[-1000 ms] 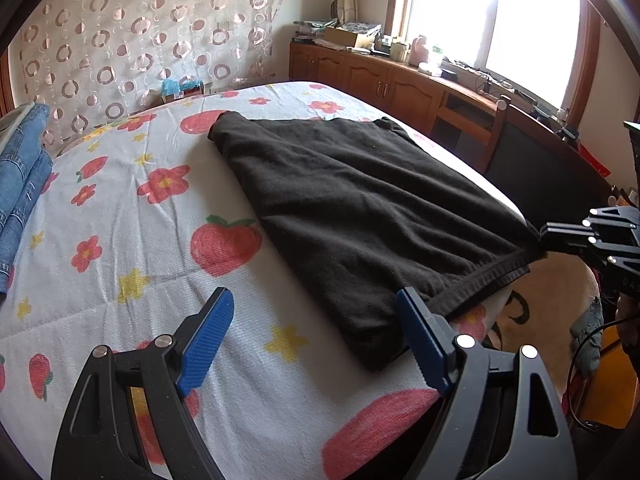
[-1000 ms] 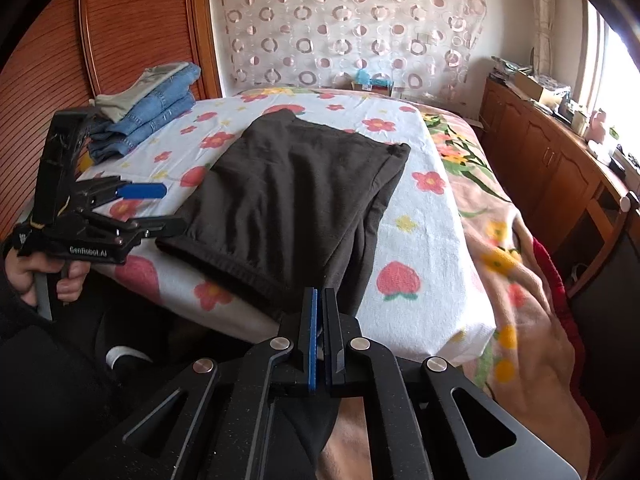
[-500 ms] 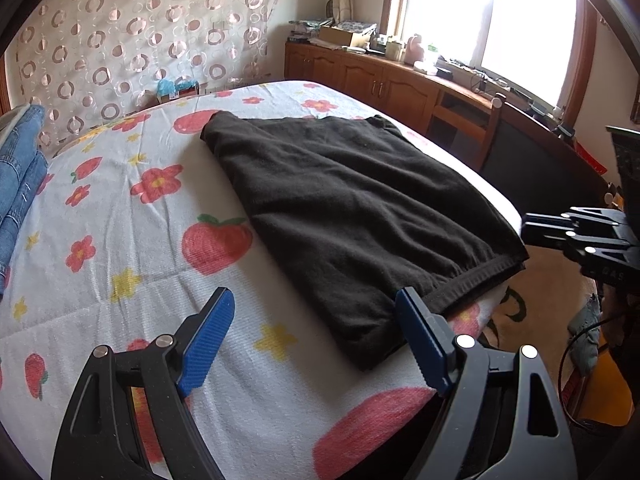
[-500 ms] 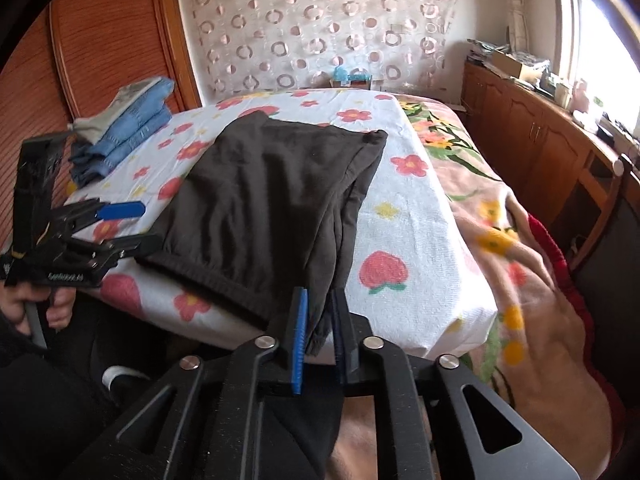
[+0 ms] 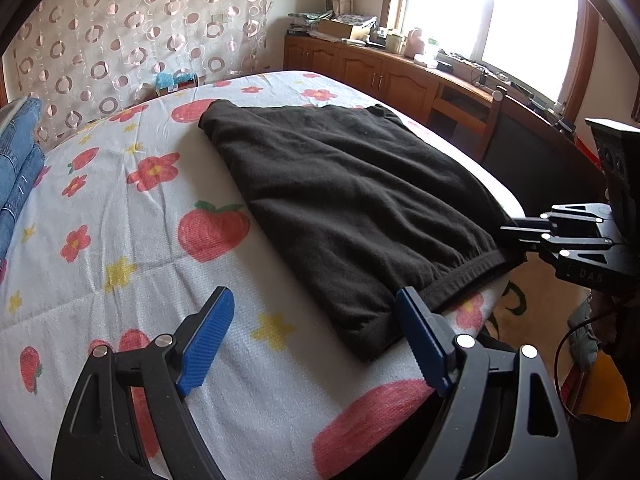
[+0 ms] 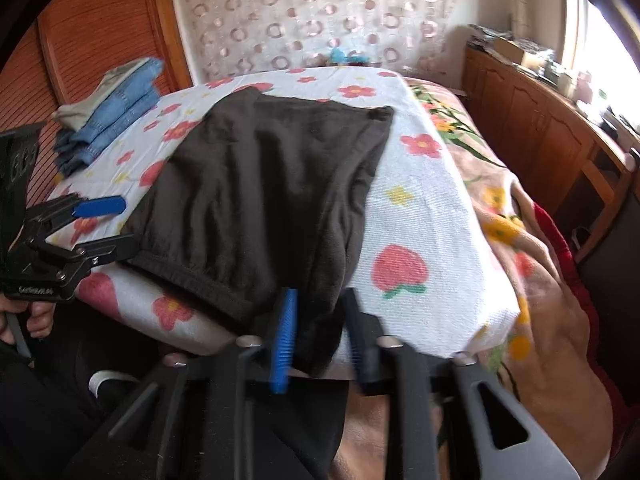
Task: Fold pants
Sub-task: 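Close the left gripper on the shorts' hem edge beside the right gripper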
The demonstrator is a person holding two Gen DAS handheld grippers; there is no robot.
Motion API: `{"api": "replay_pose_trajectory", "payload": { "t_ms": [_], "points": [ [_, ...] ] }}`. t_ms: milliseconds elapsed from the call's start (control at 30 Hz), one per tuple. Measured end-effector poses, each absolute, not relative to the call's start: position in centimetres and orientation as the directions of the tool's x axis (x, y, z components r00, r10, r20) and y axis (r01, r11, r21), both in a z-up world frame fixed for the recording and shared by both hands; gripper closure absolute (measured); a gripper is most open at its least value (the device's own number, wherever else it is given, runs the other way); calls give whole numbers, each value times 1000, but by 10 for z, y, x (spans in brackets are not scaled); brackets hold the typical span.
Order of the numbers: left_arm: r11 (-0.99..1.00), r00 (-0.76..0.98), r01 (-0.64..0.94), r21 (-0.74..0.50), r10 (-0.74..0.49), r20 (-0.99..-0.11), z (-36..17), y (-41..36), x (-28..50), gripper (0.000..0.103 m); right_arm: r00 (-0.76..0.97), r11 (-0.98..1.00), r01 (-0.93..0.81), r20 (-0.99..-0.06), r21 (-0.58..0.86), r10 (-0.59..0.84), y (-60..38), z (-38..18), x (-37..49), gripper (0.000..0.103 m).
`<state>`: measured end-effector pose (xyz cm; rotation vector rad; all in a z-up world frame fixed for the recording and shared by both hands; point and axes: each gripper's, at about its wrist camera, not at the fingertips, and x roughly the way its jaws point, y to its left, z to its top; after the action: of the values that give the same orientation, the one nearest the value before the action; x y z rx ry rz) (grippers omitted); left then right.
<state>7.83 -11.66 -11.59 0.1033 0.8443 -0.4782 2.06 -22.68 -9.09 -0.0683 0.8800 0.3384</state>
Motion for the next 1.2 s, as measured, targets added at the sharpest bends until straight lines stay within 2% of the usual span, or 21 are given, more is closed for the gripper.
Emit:
{"api": "replay_pose_trajectory", "payload": {
  "t_ms": [33,233,267,500,567,733,1200],
  "points": [
    [891,565,443,-103,-366,-739,-116,-116,78,20,592,942,-331,-767,50,248,-223,-90,20,94],
    [891,552,427,-154,-392,-736,-113,-112,76,53,595,940,-337,-764,46,251,-223,-93,22,94],
    [891,547,424,-164,-396,-738,-113,-112,76,55,596,941,-336,-762,49,252,-224,-93,21,94],
    [882,530,432,-190,-419,-737,-113,-115,76,57,598,941,-329,-754,77,271,-226,-95,19,94],
    [877,529,440,-193,-427,-734,-113,-116,75,68,599,941,-327,-752,84,275,-227,-94,19,94],
    [868,522,455,-199,-441,-730,-113,-122,73,72,603,942,-326,-749,85,276,-227,-95,17,94],
    [863,504,445,-240,-463,-729,-115,-117,65,69,603,942,-316,-741,118,295,-231,-96,19,94]
  ]
}}
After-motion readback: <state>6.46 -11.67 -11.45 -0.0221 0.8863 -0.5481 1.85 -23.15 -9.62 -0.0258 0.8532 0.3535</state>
